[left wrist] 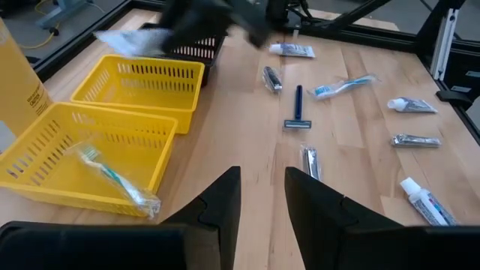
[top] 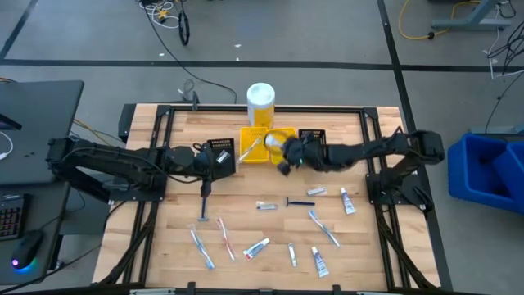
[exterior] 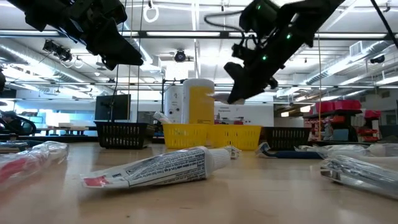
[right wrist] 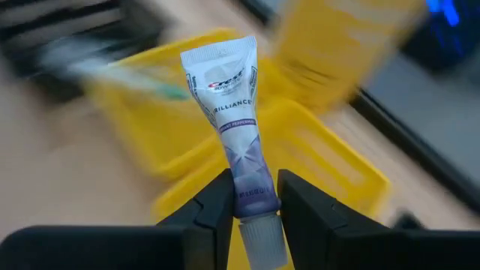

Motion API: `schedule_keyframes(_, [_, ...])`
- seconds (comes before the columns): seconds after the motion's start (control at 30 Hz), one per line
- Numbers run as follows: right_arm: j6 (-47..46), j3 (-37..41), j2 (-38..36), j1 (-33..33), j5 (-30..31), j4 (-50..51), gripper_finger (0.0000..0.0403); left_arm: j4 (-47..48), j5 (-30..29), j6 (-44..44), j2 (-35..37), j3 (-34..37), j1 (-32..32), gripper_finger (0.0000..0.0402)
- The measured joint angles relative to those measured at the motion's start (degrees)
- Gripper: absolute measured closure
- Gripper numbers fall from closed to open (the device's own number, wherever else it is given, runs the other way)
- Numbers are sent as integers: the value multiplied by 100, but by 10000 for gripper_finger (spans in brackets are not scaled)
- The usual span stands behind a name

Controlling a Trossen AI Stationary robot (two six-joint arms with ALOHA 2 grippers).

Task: Pick & Place Travel size toiletries
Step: Put the white toothpaste into the right yellow bin

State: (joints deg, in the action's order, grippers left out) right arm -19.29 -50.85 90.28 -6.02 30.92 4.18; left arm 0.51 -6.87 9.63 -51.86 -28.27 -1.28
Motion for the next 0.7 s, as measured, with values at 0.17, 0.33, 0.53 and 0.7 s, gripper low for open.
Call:
schedule_keyframes(0.17, [-891,0,0,-566,-429,57,298,0,-1,0,0,0,0,290])
schedule_keyframes(0.33, [-1376,0,15,-728,-437,123,298,0,0,0,0,0,1,290])
schedule_keyframes(0.53, [-1434,2,404,-639,-463,141,298,0,0,-105,0,0,0,290])
schedule_keyframes(0.7, [-1419,2,690,-629,-463,135,297,0,0,-106,0,0,1,290])
